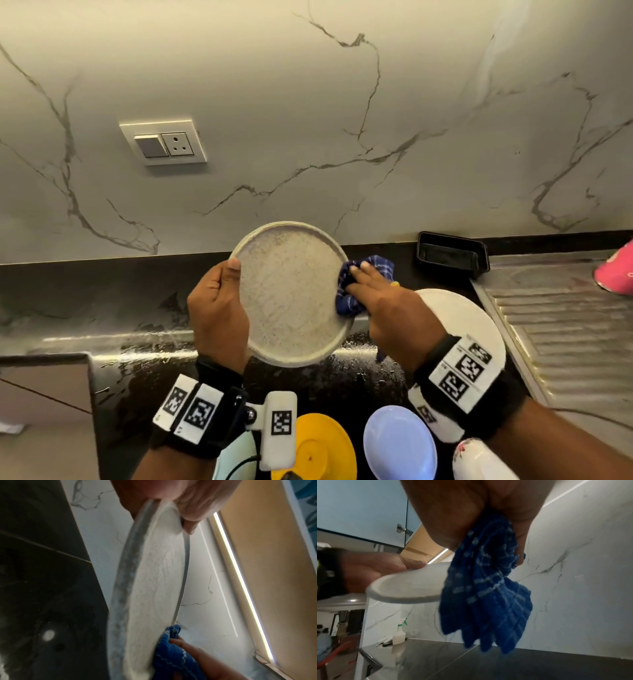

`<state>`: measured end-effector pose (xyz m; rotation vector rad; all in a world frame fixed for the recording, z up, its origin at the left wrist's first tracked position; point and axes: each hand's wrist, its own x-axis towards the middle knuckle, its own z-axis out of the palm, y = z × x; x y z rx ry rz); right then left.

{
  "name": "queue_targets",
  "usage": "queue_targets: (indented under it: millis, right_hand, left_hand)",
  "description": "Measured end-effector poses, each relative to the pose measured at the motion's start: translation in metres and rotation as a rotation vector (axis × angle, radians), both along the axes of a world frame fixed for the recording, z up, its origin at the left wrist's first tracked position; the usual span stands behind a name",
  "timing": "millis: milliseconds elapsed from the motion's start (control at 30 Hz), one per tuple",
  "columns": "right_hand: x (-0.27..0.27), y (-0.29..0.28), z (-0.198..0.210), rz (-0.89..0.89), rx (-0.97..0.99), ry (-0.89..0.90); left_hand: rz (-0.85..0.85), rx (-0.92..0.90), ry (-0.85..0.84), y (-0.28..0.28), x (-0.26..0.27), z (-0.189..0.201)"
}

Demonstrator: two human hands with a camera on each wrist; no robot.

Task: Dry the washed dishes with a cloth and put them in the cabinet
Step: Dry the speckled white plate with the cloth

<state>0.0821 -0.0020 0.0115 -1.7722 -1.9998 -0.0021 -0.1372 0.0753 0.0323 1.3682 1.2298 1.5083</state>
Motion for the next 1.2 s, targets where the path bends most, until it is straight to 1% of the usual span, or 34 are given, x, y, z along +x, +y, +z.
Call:
queue_targets:
  millis: [100,167,233,267,300,367,400,467,500,600,633,700,733,800,867,933,1000,1033,1133,1200]
  right_hand:
    - [-0.005,-0.002,0.006,-0.034,-0.135,0.066]
    - [-0.003,0.005,0.014,-0.103,-0.205,0.086]
    - [-0.005,0.016,0.024,-0.149,-0.166,0.146]
    - [-0.009,0.021,0.028,-0.139,-0.117,0.193]
    - [-0.015,0.023,0.031,-0.099,-0.065,0.239]
    - [-0.034,0.022,0.031,0.038,0.012,0.283]
    - [-0.043,0.018,0.028,0.112,0.033,0.275]
    - [-0.052,0.009,0.020,0.261,0.002,0.235]
    - [-0.050,0.004,0.014,0.324,-0.035,0.200]
    - [-0.024,-0.012,0.001,0.553,-0.113,0.043]
    - [-0.013,-0.018,-0.002,0.616,-0.144,0.016]
    - [0.012,-0.024,-0.005,0.686,-0.177,-0.003]
    - [0.027,-0.025,-0.008,0.693,-0.180,-0.031]
    - [0.060,-0.020,-0.008,0.655,-0.172,-0.119]
    - [0.093,-0.012,-0.007,0.556,-0.198,-0.160]
    - [0.128,0.001,-0.010,0.389,-0.246,-0.096]
    - [0.163,0.018,-0.016,0.194,-0.264,-0.003]
    - [0.180,0.028,-0.018,0.091,-0.272,0.013]
    - [0.227,0.065,-0.027,-0.174,-0.357,-0.050]
    - [0.252,0.091,-0.034,-0.258,-0.414,-0.099]
  left_hand:
    - [-0.013,-0.040,0.007,-0.004,0.004,-0.009]
    - [-0.074,-0.020,0.092,-0.009,0.010,-0.013]
    - [-0.166,-0.010,0.168,-0.018,0.020,-0.017]
    - [-0.220,-0.019,0.159,-0.022,0.027,-0.018]
    - [-0.259,-0.028,0.130,-0.025,0.034,-0.019]
    - [-0.258,-0.062,0.041,-0.024,0.043,-0.021]
    - [-0.239,-0.097,-0.016,-0.021,0.045,-0.022]
    - [-0.230,-0.164,-0.111,-0.012,0.041,-0.025]
    - [-0.225,-0.179,-0.115,-0.009,0.038,-0.026]
    - [-0.209,-0.174,-0.032,-0.008,0.030,-0.027]
    - [-0.209,-0.171,-0.013,-0.007,0.029,-0.027]
    - [-0.221,-0.184,-0.001,-0.007,0.029,-0.027]
    - [-0.233,-0.197,-0.001,-0.007,0.030,-0.028]
    - [-0.260,-0.212,0.003,-0.007,0.033,-0.032]
    - [-0.281,-0.226,0.002,-0.006,0.037,-0.036]
    - [-0.278,-0.236,0.013,-0.004,0.041,-0.040]
    - [-0.283,-0.265,0.008,-0.001,0.042,-0.045]
    - [-0.291,-0.289,0.002,-0.001,0.043,-0.048]
    - [-0.292,-0.378,0.015,0.000,0.048,-0.055]
    - [-0.288,-0.422,0.057,0.002,0.053,-0.054]
